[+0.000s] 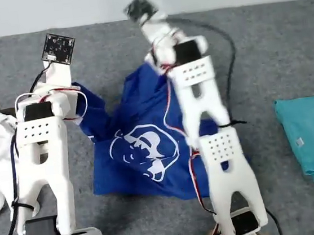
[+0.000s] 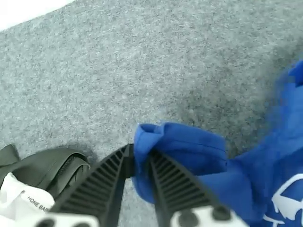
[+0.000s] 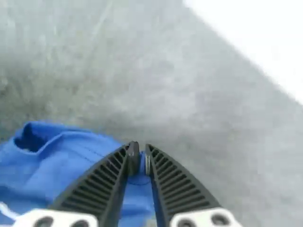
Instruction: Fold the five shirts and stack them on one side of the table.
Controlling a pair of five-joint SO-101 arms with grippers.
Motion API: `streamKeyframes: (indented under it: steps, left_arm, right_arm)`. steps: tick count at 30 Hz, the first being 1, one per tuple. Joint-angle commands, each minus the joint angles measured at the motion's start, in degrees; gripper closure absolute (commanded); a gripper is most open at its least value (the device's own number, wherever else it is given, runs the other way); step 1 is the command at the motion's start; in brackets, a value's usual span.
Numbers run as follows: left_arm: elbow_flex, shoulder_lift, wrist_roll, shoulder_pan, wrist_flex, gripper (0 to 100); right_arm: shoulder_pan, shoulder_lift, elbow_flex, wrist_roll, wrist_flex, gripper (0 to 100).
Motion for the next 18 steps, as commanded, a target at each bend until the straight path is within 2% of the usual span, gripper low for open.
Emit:
streamKeyframes:
  steps: [1, 4, 11, 18]
  left_arm:
    - [-2.9, -0.5, 0.4, 0.1, 1.8, 98]
    - [-4.4, -1.2, 0.4, 0.4, 5.5, 98]
    - [-11.0, -13.7, 0.4, 4.5, 16.9, 98]
    - [-11.5, -28.9, 0.4, 5.0, 19.8, 98]
  right_arm:
    - [0.5, -11.5, -2.2, 0.2, 6.6, 99.0]
    - [0.5, -16.5, -2.2, 0.2, 11.8, 99.0]
    - [4.3, -30.3, -1.8, 0.3, 12.2, 99.0]
    - [9.5, -46.4, -1.8, -2.6, 12.2, 99.1]
